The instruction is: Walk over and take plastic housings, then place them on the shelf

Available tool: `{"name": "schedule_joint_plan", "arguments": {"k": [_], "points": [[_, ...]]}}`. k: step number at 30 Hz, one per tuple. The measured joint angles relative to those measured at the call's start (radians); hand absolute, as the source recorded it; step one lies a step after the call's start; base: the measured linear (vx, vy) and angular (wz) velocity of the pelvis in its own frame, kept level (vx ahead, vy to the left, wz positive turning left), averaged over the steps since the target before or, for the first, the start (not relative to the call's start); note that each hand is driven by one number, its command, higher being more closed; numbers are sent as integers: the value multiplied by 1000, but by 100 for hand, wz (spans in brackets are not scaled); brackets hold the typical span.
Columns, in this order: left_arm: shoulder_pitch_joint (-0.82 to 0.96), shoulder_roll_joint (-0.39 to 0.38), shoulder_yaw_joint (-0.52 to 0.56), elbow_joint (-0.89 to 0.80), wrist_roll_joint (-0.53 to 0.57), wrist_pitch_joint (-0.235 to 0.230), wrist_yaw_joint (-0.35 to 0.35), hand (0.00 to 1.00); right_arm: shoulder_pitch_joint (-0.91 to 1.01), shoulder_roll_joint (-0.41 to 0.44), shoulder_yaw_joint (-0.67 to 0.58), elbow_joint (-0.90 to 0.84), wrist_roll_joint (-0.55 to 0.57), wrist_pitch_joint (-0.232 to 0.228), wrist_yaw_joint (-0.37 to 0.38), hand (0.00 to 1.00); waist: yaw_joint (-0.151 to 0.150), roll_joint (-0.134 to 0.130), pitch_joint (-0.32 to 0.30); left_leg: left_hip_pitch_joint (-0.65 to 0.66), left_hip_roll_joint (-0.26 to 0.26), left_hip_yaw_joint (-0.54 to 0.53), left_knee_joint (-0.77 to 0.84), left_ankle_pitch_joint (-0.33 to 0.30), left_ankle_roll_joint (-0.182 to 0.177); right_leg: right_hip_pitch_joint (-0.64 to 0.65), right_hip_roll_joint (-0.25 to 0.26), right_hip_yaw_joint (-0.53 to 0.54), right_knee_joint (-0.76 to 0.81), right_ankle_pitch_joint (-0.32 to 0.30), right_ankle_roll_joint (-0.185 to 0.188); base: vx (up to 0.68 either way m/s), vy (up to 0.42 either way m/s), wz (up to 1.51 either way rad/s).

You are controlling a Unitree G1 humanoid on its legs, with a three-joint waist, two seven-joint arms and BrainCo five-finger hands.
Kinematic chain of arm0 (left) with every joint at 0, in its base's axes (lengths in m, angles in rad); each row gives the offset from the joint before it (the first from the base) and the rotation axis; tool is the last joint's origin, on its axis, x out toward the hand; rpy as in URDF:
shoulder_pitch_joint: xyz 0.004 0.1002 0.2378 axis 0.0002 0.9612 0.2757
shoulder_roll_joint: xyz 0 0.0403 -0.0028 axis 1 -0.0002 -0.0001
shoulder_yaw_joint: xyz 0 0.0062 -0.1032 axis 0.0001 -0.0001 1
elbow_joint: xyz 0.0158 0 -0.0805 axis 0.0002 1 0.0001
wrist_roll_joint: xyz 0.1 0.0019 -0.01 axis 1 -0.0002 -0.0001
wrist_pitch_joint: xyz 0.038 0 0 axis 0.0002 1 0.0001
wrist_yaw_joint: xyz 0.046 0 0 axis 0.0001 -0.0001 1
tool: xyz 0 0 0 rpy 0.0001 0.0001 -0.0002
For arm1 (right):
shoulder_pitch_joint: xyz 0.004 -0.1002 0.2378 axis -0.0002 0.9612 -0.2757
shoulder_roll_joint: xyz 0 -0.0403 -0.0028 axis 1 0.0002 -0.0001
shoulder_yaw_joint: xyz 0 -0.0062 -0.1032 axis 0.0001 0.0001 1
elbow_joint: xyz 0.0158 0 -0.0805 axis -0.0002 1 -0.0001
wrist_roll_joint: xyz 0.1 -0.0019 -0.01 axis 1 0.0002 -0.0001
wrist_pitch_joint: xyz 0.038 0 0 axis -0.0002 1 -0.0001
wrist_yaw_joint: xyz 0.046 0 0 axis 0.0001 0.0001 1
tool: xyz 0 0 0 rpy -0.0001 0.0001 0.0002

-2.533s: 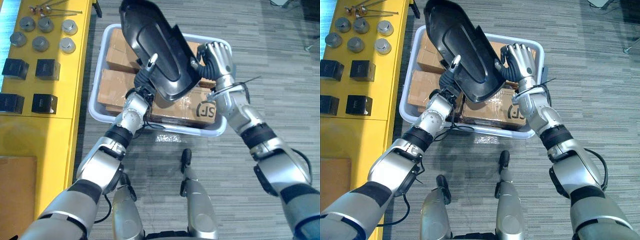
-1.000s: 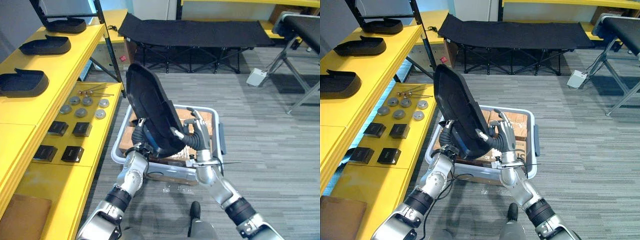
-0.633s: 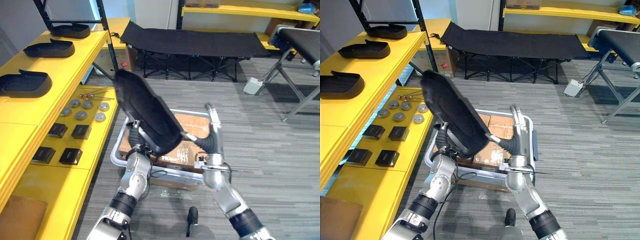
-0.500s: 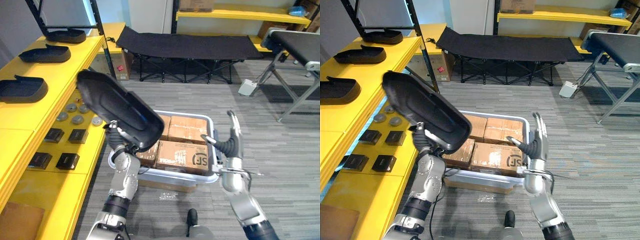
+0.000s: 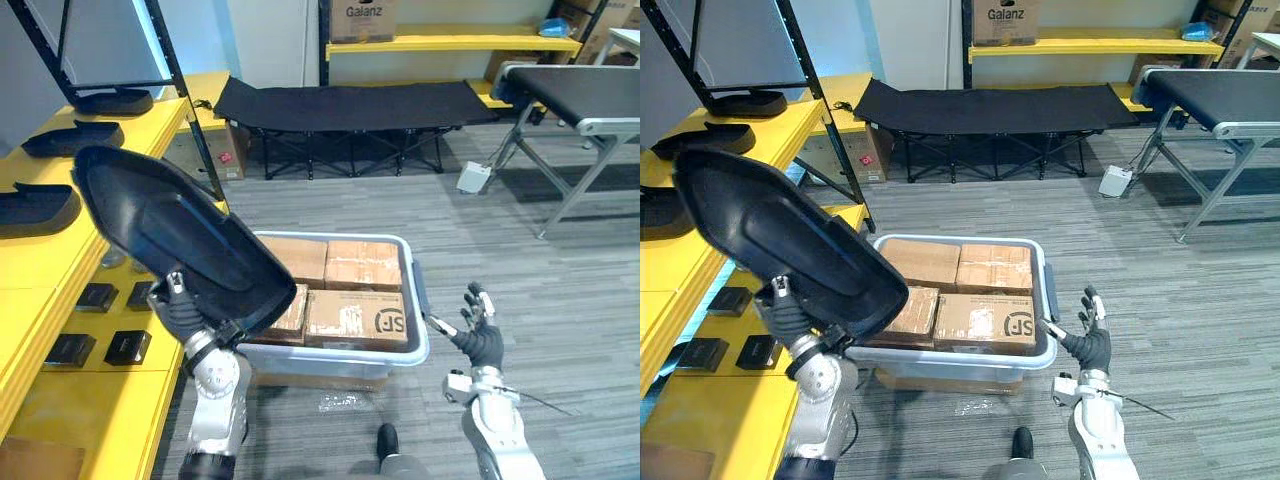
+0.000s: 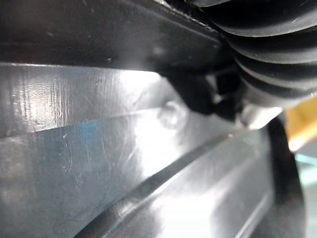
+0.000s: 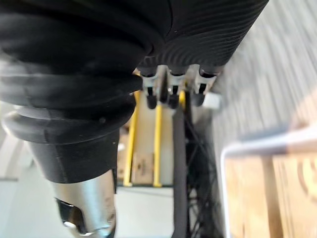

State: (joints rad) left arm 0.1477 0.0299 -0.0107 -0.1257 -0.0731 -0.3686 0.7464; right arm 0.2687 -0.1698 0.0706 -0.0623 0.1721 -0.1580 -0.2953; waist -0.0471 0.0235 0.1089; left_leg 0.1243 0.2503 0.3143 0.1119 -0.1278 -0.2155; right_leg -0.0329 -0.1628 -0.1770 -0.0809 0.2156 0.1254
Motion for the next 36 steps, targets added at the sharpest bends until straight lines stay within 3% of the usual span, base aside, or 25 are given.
{"name": "schedule_joint_plan", "arguments": {"k": [7, 11, 14, 15, 18, 21, 28, 30, 31, 32, 33, 35, 36], "points": [[134, 0, 119, -211, 57, 1, -30, 100, -114, 2, 116, 88, 14, -24, 34, 0, 78, 12, -9, -31, -18, -87, 11, 1, 6, 40, -29, -83, 0, -6, 12, 42, 34, 38], [152, 2, 172, -295, 99, 2, -49, 100, -213, 0, 157, 129, 7, -22, 31, 0, 127, 5, -3, -132, -45, -185, 107, -36, 28, 58, -67, -164, 1, -13, 29, -30, 69, 61], [183, 3, 217, -345, 127, 11, -99, 100, -250, -5, 156, 154, -12, -21, -5, 0, 161, -7, 8, -154, -76, -254, 108, -40, 41, 91, -93, -211, 14, -49, 44, 24, 75, 73], [197, 2, 232, -349, 127, 11, -124, 100, -258, -6, 156, 153, -21, -22, -19, 0, 172, -3, 11, -168, -83, -300, 108, -36, 48, 89, -90, -191, 57, -105, 60, 57, 30, 111], [203, 4, 232, -349, 117, 15, -208, 100, -251, -12, 130, 134, -27, -21, -79, 0, 143, -6, 15, -223, -114, -481, 108, -16, 50, 88, -24, -19, 177, -282, 53, 103, -63, 161], [205, 5, 233, -349, 111, 12, -246, 100, -265, -17, 83, 104, -49, -21, -97, 0, 158, -16, 22, -230, -133, -564, 106, 1, 34, 104, -25, -20, 248, -332, 43, 153, -54, 101], [207, 5, 207, -350, 98, 10, -255, 100, -310, -29, 58, 111, -47, -36, -74, 0, 169, -32, 49, -208, -145, -611, 114, 10, 28, 176, -25, -86, 267, -382, 14, 68, -35, 35], [203, 5, 179, -347, 69, 7, -280, 100, -291, -5, 7, 109, -47, -40, -74, 0, 160, -41, 64, -234, -154, -592, 133, 35, 36, 204, -31, -151, 279, -412, 14, -27, -84, 95], [191, 5, 161, -344, 46, -1, -314, 100, -263, 18, -48, 109, -48, -41, -74, 0, 139, -49, 84, -260, -159, -501, 138, 80, 74, 232, -40, -214, 285, -423, 6, -42, -66, 141], [182, 5, 147, -338, 32, -7, -341, 100, -237, 32, -93, 109, -48, -41, -74, 0, 126, -56, 95, -271, -151, -375, 124, 113, 150, 246, -51, -262, 292, -428, -1, -60, -59, 186], [171, 7, 133, -317, 22, -28, -373, 100, -194, 41, -139, 105, -48, -41, -74, 0, 105, -54, 105, -285, -99, -160, 110, 94, 264, 257, -55, -331, 301, -426, -1, -75, -73, 174], [136, 9, 96, -271, -11, -46, -414, 100, -134, 41, -182, 77, -48, -41, -81, 0, 52, -33, 119, -302, 20, 126, 150, 84, 274, 285, -51, -432, 303, -427, -1, -67, -30, 185], [107, 9, 52, -241, -24, -46, -430, 100, -117, 40, -207, 64, -51, -45, -94, 0, 23, -1, 125, -300, 66, 251, 170, 94, 259, 292, -55, -464, 320, -432, -1, -20, 78, 152]]}}
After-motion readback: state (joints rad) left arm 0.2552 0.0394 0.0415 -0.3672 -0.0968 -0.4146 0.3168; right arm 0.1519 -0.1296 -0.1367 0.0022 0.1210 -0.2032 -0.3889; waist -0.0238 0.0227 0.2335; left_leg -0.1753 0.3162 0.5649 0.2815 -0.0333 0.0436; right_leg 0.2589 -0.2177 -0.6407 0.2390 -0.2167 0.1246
